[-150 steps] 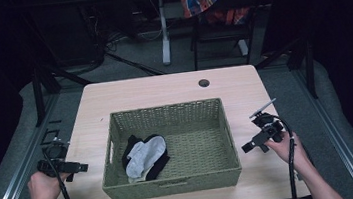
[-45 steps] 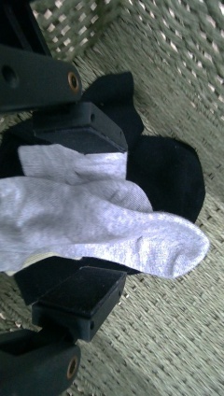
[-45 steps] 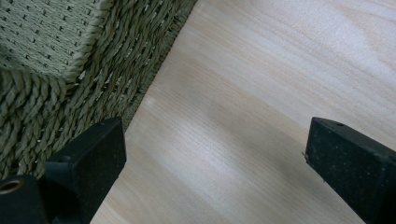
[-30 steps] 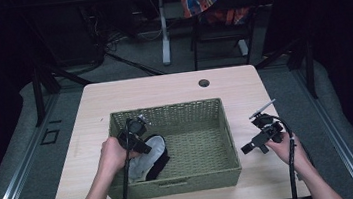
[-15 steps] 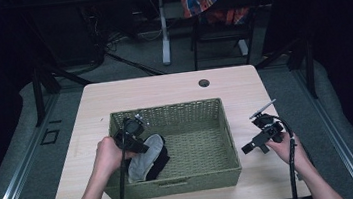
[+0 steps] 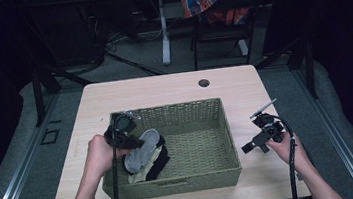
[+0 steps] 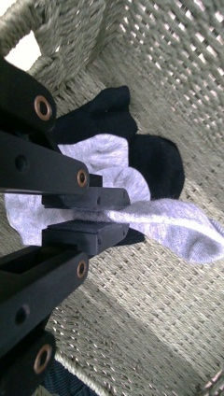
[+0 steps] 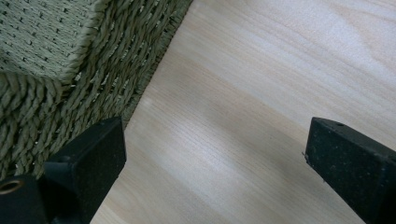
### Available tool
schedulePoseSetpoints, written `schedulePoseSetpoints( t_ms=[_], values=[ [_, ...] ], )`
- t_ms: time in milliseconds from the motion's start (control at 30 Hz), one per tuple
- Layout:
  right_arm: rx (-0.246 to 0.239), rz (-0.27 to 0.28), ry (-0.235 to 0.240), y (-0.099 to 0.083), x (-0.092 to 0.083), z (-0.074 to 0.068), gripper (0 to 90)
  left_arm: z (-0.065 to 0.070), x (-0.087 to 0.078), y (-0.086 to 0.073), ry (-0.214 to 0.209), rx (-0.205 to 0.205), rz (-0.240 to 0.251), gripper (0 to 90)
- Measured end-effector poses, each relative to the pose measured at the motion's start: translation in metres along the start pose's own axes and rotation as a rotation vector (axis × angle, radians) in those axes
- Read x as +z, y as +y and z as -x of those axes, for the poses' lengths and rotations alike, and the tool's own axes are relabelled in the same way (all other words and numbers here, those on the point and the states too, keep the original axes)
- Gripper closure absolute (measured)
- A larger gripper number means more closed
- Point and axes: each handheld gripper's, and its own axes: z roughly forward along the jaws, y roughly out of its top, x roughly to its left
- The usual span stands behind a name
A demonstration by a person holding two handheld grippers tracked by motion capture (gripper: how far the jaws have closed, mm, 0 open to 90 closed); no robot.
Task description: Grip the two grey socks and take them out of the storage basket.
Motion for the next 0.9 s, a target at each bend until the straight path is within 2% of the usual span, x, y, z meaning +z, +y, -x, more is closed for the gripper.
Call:
schedulePoseSetpoints(
  t_ms=[33,67,100,133,167,233,400,467,533,567,600,667,733,800,833,900],
  values=[
    [0.003,-0.002,0.0,0.0,0.0,0.001,5.0,0.0,-0.001,0.001,-0.002,-0.001,0.005,84.4],
    [0.043,0.045,0.005,-0.002,0.004,-0.001,5.0,-0.001,-0.002,0.001,0.002,-0.005,0.012,84.7],
    [0.032,0.03,0.003,-0.001,0.003,0.0,5.0,-0.001,-0.003,0.002,-0.004,-0.004,0.01,84.9],
    [0.002,-0.008,-0.003,0.0,0.001,0.002,5.0,-0.001,-0.004,0.002,0.0,-0.004,0.014,85.0],
    [-0.003,-0.014,-0.001,0.001,0.0,0.002,5.0,0.0,-0.004,0.002,0.005,-0.005,0.017,85.1],
    [0.01,0.006,0.001,0.0,0.002,0.001,5.0,0.001,-0.005,0.002,0.007,0.0,0.017,85.2],
    [0.001,0.0,0.007,0.0,0.0,0.0,5.0,0.002,-0.007,0.004,0.009,0.003,0.019,85.4],
    [0.029,0.027,-0.002,-0.001,0.002,0.0,5.0,0.002,-0.009,0.005,0.011,0.002,0.025,85.6],
    [0.024,0.024,0.001,-0.001,0.002,0.0,5.0,0.002,-0.012,0.005,0.014,0.001,0.031,85.7],
    [0.002,0.002,0.005,0.0,0.0,0.0,5.0,0.002,-0.013,0.006,0.014,0.001,0.032,85.7],
    [0.024,0.027,0.002,-0.001,0.001,-0.002,5.0,0.003,-0.014,0.006,0.015,0.0,0.041,85.8],
    [0.005,0.009,0.003,0.0,-0.001,-0.001,5.0,0.006,-0.019,0.009,0.02,0.016,0.047,85.8],
    [0.021,0.029,0.0,0.0,0.001,-0.002,5.0,0.008,-0.022,0.011,0.019,0.025,0.05,85.8],
    [0.0,-0.001,0.002,0.0,-0.002,0.0,4.9,0.009,-0.024,0.015,0.024,0.032,0.048,85.8],
    [0.028,0.031,-0.001,-0.001,0.0,-0.002,4.9,0.01,-0.025,0.017,0.024,0.035,0.046,85.8],
    [0.03,0.034,-0.003,-0.001,0.0,-0.001,4.9,0.01,-0.026,0.021,0.026,0.041,0.044,85.8]
  ],
)
